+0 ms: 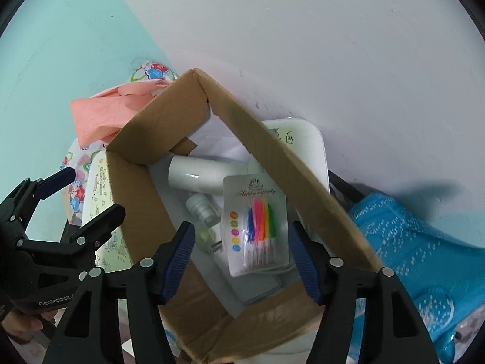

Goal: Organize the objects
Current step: 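Withdraw both tools from the box back over the empty tray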

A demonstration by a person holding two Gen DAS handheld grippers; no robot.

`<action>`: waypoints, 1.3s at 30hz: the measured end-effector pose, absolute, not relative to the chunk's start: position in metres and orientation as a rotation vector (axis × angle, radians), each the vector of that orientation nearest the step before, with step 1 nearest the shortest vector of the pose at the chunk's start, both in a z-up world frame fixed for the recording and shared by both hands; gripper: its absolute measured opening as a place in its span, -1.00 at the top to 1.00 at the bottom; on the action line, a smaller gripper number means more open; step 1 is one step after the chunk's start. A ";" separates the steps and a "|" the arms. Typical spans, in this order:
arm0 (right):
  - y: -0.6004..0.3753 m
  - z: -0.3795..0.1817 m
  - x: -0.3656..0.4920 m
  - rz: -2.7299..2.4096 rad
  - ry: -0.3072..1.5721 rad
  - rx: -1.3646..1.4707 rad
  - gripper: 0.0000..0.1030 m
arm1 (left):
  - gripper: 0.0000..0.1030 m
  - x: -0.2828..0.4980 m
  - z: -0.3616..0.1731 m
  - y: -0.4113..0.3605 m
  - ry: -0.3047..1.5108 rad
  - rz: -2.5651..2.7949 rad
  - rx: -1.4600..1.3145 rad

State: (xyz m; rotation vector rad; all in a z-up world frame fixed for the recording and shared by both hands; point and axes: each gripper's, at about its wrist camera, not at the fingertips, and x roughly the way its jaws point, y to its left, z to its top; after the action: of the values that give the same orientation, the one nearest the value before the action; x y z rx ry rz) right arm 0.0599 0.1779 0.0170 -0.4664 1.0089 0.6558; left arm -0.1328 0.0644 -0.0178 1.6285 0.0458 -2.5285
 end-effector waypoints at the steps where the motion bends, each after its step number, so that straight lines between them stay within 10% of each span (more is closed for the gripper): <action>1: 0.179 0.016 0.056 0.655 1.007 -0.469 -0.35 | -0.89 -0.129 -0.016 0.063 0.050 -2.522 1.627; 39: 0.237 0.023 -0.094 0.693 0.925 -0.626 -0.50 | -0.92 0.018 0.021 -0.017 0.309 -2.371 1.513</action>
State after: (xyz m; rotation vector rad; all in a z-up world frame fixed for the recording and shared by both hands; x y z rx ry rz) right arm -0.0936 0.2370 0.0226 -0.6259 0.9246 0.6929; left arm 0.0179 -0.0171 0.0208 1.5131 0.3090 -2.3715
